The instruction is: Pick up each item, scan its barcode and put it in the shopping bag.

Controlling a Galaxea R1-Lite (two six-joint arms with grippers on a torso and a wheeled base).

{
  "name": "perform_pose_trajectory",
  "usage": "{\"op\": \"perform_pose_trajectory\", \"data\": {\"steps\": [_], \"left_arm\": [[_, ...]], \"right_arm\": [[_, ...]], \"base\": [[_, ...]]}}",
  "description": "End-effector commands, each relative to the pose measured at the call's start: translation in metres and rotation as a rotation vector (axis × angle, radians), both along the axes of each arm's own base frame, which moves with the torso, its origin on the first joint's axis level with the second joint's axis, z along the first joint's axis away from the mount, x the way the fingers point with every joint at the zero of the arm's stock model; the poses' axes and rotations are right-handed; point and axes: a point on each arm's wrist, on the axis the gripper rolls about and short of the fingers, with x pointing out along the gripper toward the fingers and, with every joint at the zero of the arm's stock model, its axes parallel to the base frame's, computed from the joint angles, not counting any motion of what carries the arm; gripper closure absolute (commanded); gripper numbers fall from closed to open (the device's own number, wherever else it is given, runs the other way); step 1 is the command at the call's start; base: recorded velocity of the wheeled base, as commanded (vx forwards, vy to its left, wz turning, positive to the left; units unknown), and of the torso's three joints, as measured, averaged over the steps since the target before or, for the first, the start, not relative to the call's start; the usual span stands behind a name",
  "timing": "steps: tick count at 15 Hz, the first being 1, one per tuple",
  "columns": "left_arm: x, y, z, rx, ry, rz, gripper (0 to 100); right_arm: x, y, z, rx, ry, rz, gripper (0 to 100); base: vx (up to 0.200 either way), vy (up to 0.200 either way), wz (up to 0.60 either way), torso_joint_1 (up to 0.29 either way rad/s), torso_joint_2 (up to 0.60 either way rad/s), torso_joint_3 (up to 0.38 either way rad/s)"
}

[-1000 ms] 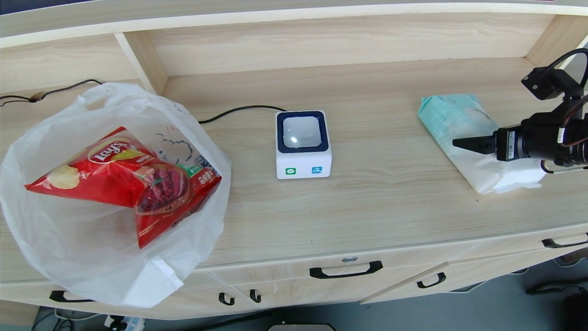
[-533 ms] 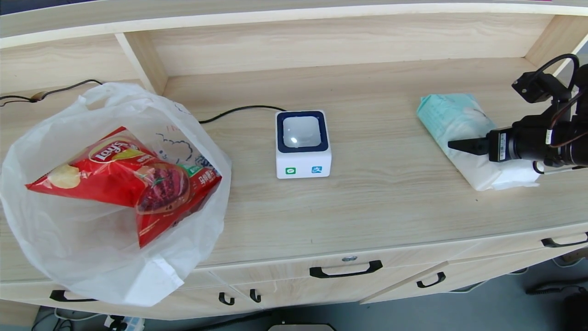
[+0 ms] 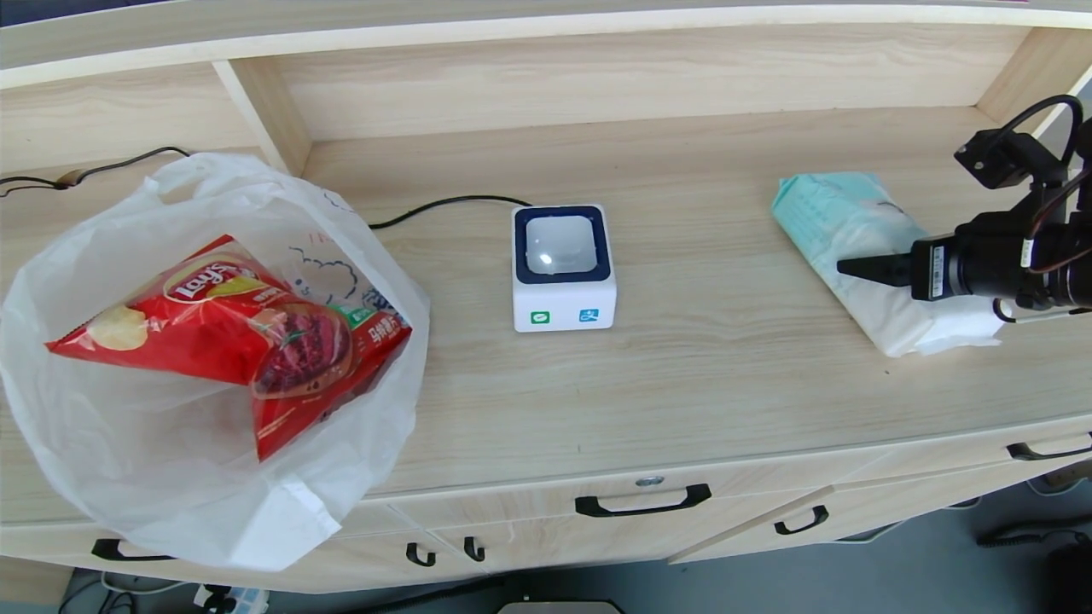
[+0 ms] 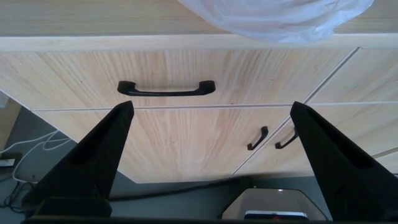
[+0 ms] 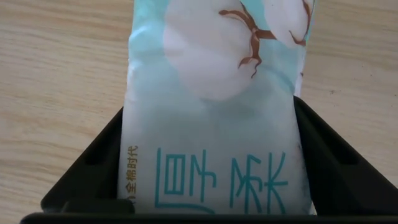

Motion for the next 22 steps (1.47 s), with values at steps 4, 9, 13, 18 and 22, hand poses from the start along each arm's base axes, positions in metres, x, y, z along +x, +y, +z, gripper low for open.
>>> {"op": "perform_pose_trajectory", "data": {"steps": [4, 9, 13, 18, 22], "left_arm": [[0.000, 0.000, 0.000, 0.000, 0.001, 0.000, 0], [0.000, 0.000, 0.000, 0.000, 0.000, 0.000, 0], [0.000, 0.000, 0.000, 0.000, 0.000, 0.000, 0], [0.000, 0.000, 0.000, -0.001, 0.000, 0.000, 0], [0.000, 0.000, 0.000, -0.003, -0.002, 0.000, 0]], "right_arm": [[-0.009, 0.002, 0.006, -0.001, -0.018, 0.006, 100], [-0.016, 0.003, 0.015, 0.000, -0.050, 0.010, 100], [-0.064, 0.012, 0.023, 0.014, -0.087, 0.038, 100], [-0.136, 0.084, 0.082, 0.448, -0.177, 0.418, 100], [-0.142, 0.119, 0.066, 0.775, -0.071, 0.565, 100]], "base": [[0.000, 0.000, 0.00, 0.000, 0.00, 0.000], [0.000, 0.000, 0.00, 0.000, 0.00, 0.000], [0.000, 0.000, 0.00, 0.000, 0.00, 0.000], [0.000, 0.000, 0.00, 0.000, 0.00, 0.000], [0.000, 0.000, 0.00, 0.000, 0.00, 0.000]]}}
